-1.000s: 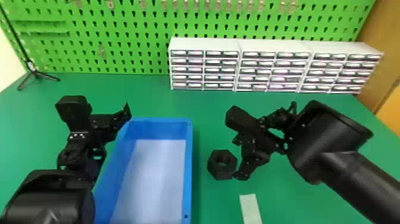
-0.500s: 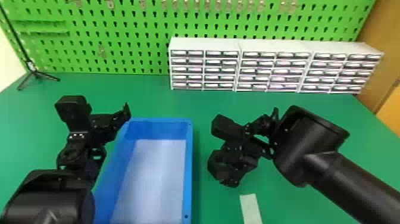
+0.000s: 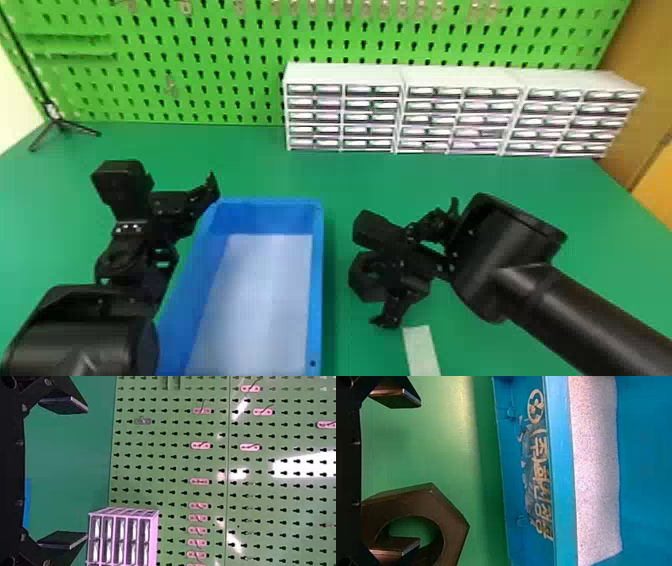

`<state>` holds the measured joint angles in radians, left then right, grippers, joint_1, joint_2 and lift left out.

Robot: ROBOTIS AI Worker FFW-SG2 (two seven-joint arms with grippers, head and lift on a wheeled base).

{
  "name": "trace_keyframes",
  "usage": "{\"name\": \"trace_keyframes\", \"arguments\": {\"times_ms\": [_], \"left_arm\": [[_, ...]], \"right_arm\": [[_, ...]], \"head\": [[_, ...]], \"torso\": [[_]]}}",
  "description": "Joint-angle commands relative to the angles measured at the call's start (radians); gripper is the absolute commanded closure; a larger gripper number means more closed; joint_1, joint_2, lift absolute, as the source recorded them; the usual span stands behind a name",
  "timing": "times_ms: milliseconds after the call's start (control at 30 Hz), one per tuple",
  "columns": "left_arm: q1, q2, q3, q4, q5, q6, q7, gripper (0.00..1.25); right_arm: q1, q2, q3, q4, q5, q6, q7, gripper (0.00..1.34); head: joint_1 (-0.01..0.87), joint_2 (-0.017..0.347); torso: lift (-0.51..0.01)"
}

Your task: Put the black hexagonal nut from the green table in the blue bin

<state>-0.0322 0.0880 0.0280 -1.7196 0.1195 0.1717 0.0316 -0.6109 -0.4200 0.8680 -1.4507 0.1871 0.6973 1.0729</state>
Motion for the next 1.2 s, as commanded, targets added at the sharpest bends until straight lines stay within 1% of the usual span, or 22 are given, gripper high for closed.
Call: {"name": "trace_keyframes", "arguments": {"times_ms": [0,200,367,867,933,1000,1033,1100,1133,1167], "left_arm": [[-0.002,-0.001,-0.002,0.000,0.000,0.000,-0.001,0.16],[-0.003,0.001,-0.002,0.000,0.000,0.000,0.001,0.16],[-0.003,-0.001,0.000,0.000,0.002,-0.001,0.001,0.16],[-0.003,-0.001,0.000,0.000,0.002,-0.003,0.001,0.16],[-0.003,0.001,0.000,0.000,0.002,-0.003,-0.001,0.16],[-0.003,-0.001,0.000,0.000,0.002,-0.003,-0.001,0.16],[-0.003,-0.001,0.000,0.000,0.002,-0.003,-0.001,0.16],[-0.003,-0.001,0.000,0.000,0.002,-0.003,-0.001,0.16],[-0.003,0.001,0.000,0.000,0.002,-0.003,0.001,0.16],[-0.003,0.001,0.000,0.000,0.002,-0.003,-0.001,0.16]], "right_arm": [[-0.004,0.007,0.005,0.015,0.000,-0.012,-0.007,0.09],[-0.009,0.020,0.011,0.046,-0.003,-0.030,-0.013,0.09],[-0.009,0.023,0.014,0.069,-0.011,-0.039,-0.018,0.09],[-0.010,0.026,0.014,0.089,-0.011,-0.047,-0.025,0.10],[-0.010,0.026,0.012,0.089,-0.011,-0.047,-0.025,0.15],[-0.012,0.026,0.012,0.089,-0.011,-0.047,-0.025,0.28],[-0.012,0.024,0.011,0.087,-0.012,-0.047,-0.025,0.39],[-0.013,0.024,0.011,0.085,-0.012,-0.047,-0.025,0.55],[-0.015,0.023,0.011,0.082,-0.011,-0.048,-0.025,0.62],[-0.015,0.023,0.009,0.082,-0.011,-0.048,-0.025,0.63]], "head": [[0.683,0.028],[0.683,0.028],[0.683,0.028],[0.683,0.028],[0.683,0.028],[0.683,0.028],[0.683,0.028],[0.683,0.028],[0.683,0.028],[0.683,0.028]], "torso": [[-0.096],[-0.096],[-0.096],[-0.096],[-0.096],[-0.096],[-0.096],[-0.096],[-0.096],[-0.096]]}}
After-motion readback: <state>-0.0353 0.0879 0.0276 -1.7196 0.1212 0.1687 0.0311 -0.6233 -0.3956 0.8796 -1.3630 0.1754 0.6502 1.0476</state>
